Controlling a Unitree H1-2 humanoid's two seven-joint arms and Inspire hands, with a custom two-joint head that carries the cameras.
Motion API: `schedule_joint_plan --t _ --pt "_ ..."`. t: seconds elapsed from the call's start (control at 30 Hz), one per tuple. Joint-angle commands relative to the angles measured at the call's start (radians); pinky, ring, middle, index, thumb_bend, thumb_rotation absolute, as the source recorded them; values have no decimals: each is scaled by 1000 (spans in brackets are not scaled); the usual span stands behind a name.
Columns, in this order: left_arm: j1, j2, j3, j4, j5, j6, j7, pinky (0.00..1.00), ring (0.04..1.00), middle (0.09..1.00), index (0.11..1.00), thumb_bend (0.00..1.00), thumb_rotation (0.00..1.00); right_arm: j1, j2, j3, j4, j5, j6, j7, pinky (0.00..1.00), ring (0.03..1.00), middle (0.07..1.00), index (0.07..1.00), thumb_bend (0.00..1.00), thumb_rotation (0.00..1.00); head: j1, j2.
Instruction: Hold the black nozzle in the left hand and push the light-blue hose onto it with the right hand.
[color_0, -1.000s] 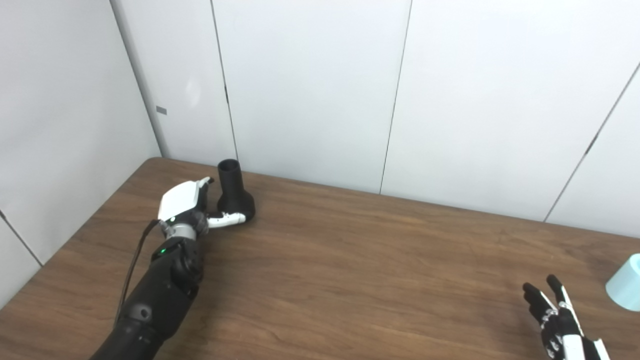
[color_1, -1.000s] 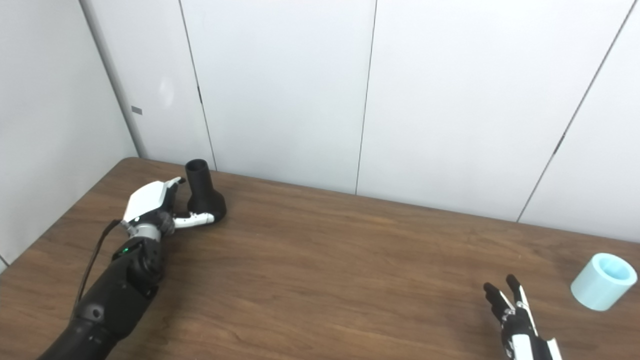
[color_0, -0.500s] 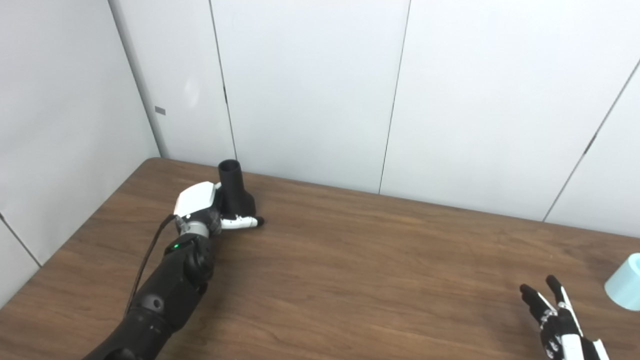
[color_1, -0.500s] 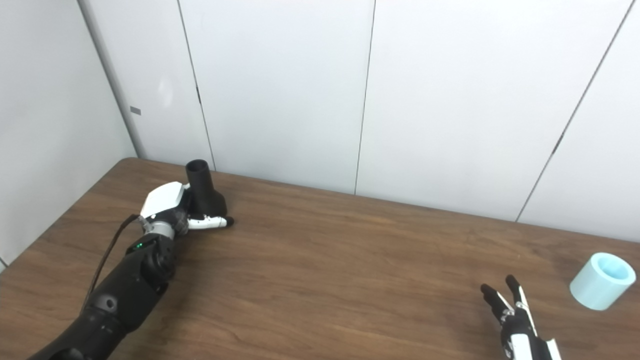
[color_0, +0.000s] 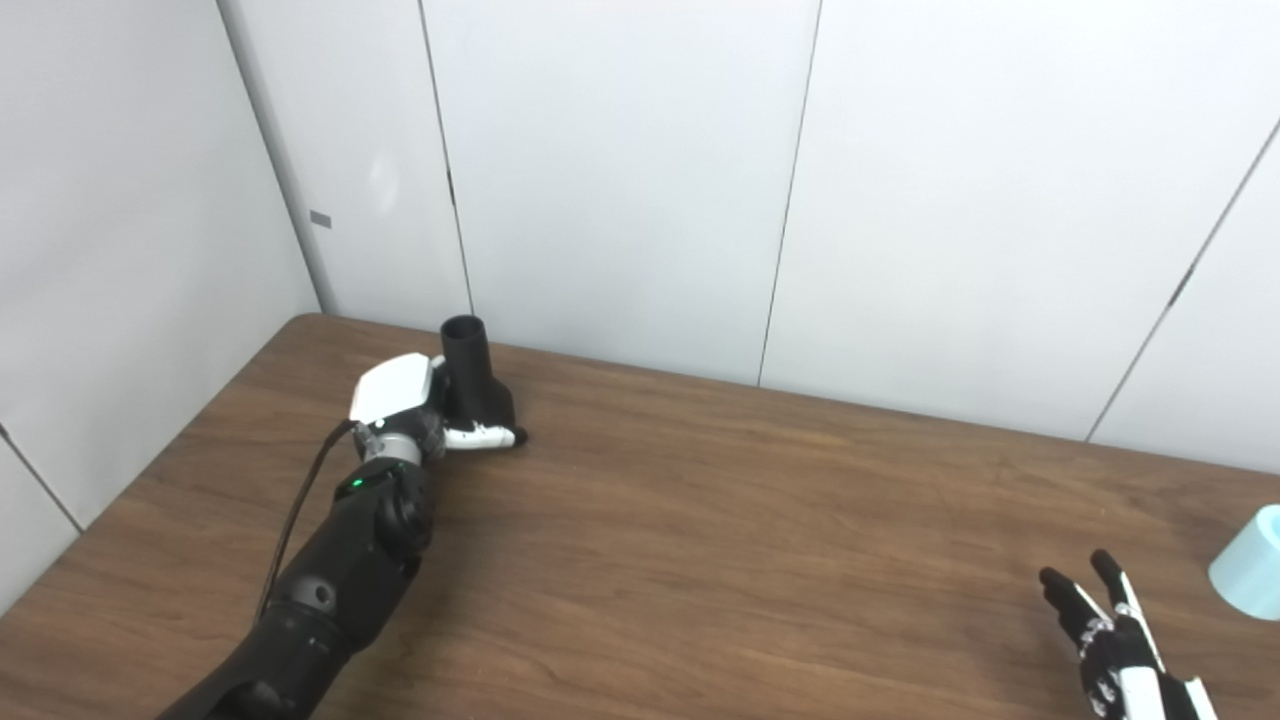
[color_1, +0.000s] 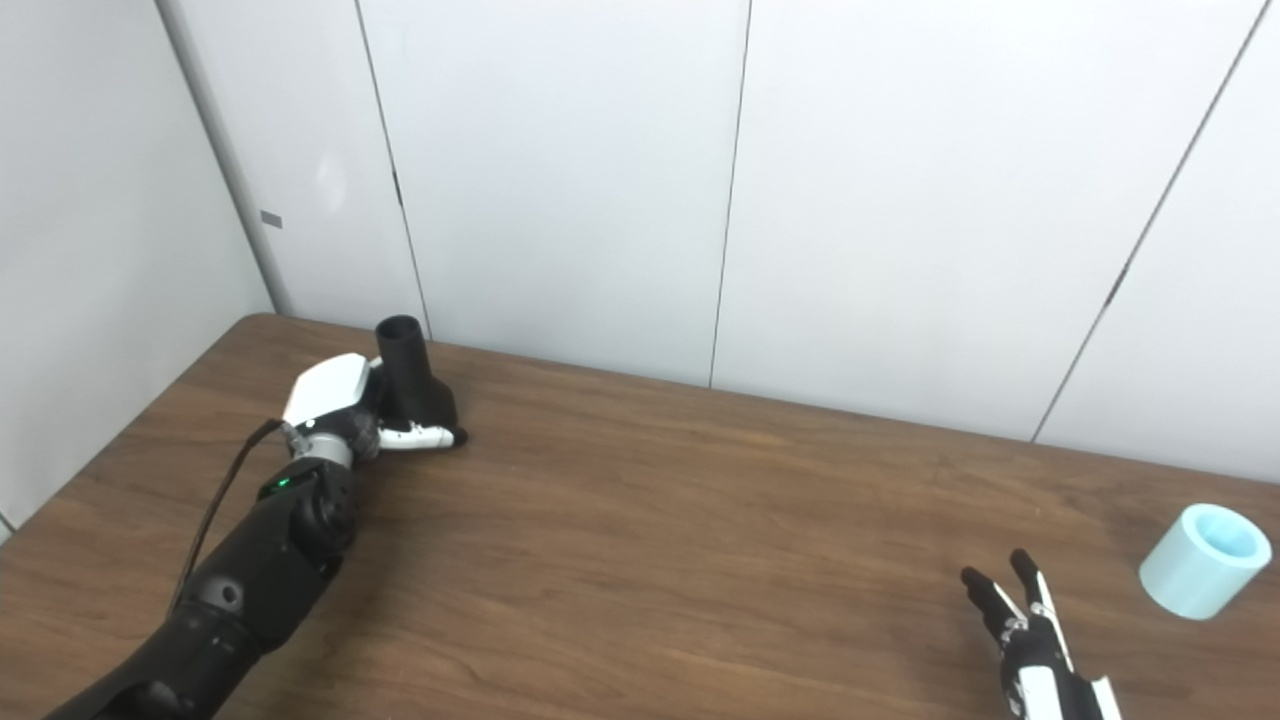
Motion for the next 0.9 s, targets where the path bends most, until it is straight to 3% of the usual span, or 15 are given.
schedule_joint_plan --t 0.0,0.07,0.13,0.23,0.3,0.33,0.37,0.43,0.87 --pt "-41 14 -9 17 10 -3 -7 756 831 833 803 994 520 72 15 11 54 7 1 2 994 924 871 999 446 966 2 3" --pt "-49 13 -12 38 7 -4 -12 739 801 798 781 969 493 74 14 12 51 8 4 4 998 924 872 1000 450 966 2 4" --pt "-54 7 0 50 -9 -10 -14 698 760 756 752 924 396 76 13 13 49 4 4 3 1000 923 873 1000 455 968 1 5" --pt "-54 -8 49 63 -68 -38 -18 574 668 697 694 878 166 77 13 13 47 -3 1 0 989 920 876 996 456 970 0 10" --pt "-55 -7 57 83 -83 -67 -19 450 538 606 655 858 47 78 12 14 44 -11 1 -2 979 916 873 994 455 980 -1 14" --pt "-56 -6 57 89 -86 -74 -21 458 531 589 576 693 47 79 12 14 43 -12 1 -2 981 915 873 994 455 982 -1 14" --pt "-56 -3 50 95 -84 -76 -28 462 527 581 535 608 48 79 11 14 42 -14 1 -2 982 915 873 994 455 983 -1 16" --pt "-55 2 33 100 -75 -76 -44 474 463 526 486 525 9 80 12 13 39 -13 6 -2 982 917 873 995 464 983 -1 16" --pt "-38 8 -4 56 -61 -10 -82 483 441 512 474 504 0 83 8 9 39 -19 -2 2 962 910 870 991 484 994 -6 29"
